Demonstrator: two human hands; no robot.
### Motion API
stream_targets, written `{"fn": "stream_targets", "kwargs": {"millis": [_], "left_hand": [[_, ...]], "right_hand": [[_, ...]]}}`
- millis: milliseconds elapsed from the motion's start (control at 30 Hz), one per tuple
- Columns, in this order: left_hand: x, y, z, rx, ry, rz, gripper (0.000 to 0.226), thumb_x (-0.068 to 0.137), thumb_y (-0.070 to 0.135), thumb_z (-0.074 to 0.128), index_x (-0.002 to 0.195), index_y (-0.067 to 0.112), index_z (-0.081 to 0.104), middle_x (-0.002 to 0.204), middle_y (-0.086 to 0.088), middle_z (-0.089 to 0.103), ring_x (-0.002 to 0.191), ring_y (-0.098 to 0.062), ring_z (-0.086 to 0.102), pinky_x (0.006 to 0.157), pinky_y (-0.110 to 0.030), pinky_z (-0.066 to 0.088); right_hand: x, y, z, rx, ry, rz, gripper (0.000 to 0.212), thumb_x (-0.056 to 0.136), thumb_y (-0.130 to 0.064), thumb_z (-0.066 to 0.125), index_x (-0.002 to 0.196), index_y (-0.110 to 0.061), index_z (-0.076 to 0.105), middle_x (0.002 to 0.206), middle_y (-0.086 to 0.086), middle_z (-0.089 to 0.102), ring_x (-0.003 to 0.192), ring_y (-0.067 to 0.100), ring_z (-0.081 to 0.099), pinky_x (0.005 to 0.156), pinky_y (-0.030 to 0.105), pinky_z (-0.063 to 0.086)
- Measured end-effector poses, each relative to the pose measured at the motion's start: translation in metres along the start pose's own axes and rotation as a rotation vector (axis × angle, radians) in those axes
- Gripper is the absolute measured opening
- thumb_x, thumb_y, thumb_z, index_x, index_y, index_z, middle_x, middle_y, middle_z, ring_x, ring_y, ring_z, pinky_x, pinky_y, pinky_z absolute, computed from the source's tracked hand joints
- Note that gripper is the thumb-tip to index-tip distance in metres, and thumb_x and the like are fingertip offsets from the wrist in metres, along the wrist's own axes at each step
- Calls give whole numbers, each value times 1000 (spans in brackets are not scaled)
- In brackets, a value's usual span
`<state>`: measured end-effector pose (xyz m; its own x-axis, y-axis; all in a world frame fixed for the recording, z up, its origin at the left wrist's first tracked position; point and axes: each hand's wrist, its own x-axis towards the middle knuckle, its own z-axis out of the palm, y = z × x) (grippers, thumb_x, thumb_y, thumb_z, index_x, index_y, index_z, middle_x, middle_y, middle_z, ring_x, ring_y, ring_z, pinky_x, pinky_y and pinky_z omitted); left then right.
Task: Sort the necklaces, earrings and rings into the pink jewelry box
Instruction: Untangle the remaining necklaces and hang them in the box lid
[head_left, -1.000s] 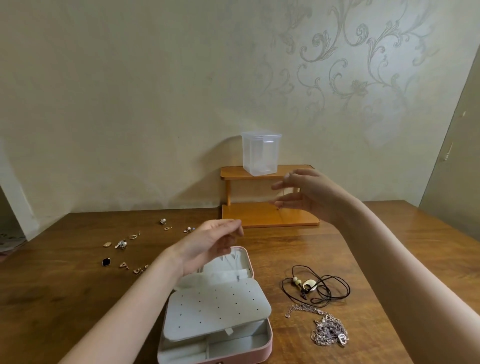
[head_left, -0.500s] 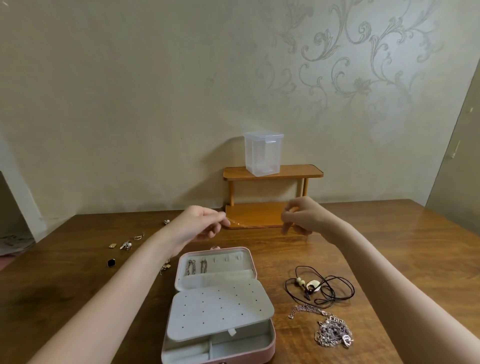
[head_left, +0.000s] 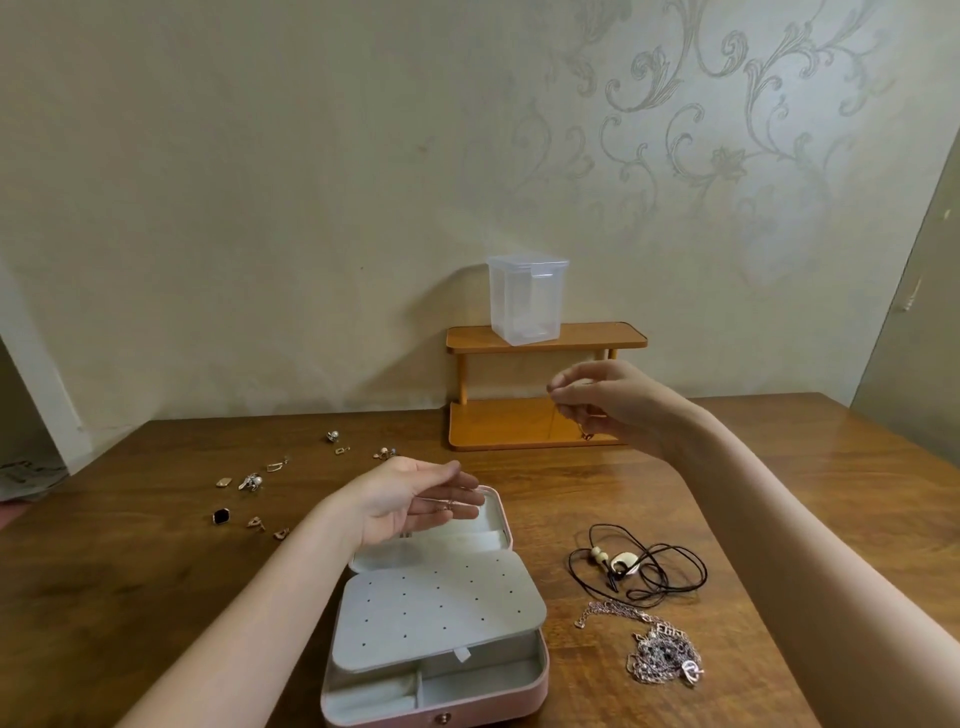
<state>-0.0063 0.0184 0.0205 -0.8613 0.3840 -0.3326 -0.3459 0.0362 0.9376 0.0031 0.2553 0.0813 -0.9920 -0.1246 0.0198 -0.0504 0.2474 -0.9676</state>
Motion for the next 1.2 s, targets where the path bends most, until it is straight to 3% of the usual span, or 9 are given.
{"fn": "stream_targets", "kwargs": {"millis": [133,267,367,600,700,867,1033,1100,1200], "left_hand": [[0,4,-2,134,26,9,24,90,21,57,99,2,69,100,-13,72,92,-23,69,67,-23,57],[-5,13,-7,102,120,96,19,91,19,56,91,4,66,91,-9,71,77,-14,68,53,-17,52],[-8,22,-11,59,216,175,19,92,25,55,80,11,62,66,0,61,60,-8,57,47,-15,44],[-6,30,-15,42,208,252,21,92,25,54,79,11,60,47,4,41,62,-11,49,81,-30,46],[-8,23,-15,-4,166,219,21,93,27,53,81,10,59,50,5,33,45,-6,36,54,-20,47],[-11,14,-19,461,122,180,28,90,32,55,91,8,70,57,5,40,45,-5,28,39,-13,28],[-19,21,-9,762,-39,165,25,89,33,57,92,16,74,80,9,62,66,-3,48,61,-15,42],[-19,22,-8,865,-49,176,20,89,30,58,87,19,74,101,6,65,82,-6,52,66,-16,43],[-21,25,-13,860,-15,208,26,92,30,53,81,17,73,99,-2,69,86,-13,57,81,-25,47]], "right_hand": [[4,-1,1,-220,189,-34,6,90,-4,54,93,-2,60,69,8,60,53,13,49,45,19,40],[6,9,-2,-391,264,27,9,91,-4,52,94,-1,60,69,10,61,49,13,50,42,20,42],[3,19,2,-422,134,152,9,91,-5,53,93,0,61,72,10,61,50,13,51,47,21,45],[-7,13,18,-436,-452,184,42,81,-54,51,90,-18,70,72,-2,66,49,5,41,45,14,33],[-10,5,16,-409,-556,150,15,84,-31,62,81,-18,67,66,-4,60,53,6,44,50,16,36],[-6,-1,1,-108,-175,104,17,91,-19,56,89,-6,66,53,-5,48,45,5,40,46,16,35],[0,3,1,-182,112,55,18,89,-16,59,83,-2,69,62,3,56,55,10,45,50,17,38],[3,8,2,-251,146,37,18,89,-15,59,82,-1,68,65,5,58,58,12,47,55,19,40],[0,18,-1,-403,102,49,15,88,-15,60,77,-7,67,66,3,61,62,12,49,59,20,43]]}}
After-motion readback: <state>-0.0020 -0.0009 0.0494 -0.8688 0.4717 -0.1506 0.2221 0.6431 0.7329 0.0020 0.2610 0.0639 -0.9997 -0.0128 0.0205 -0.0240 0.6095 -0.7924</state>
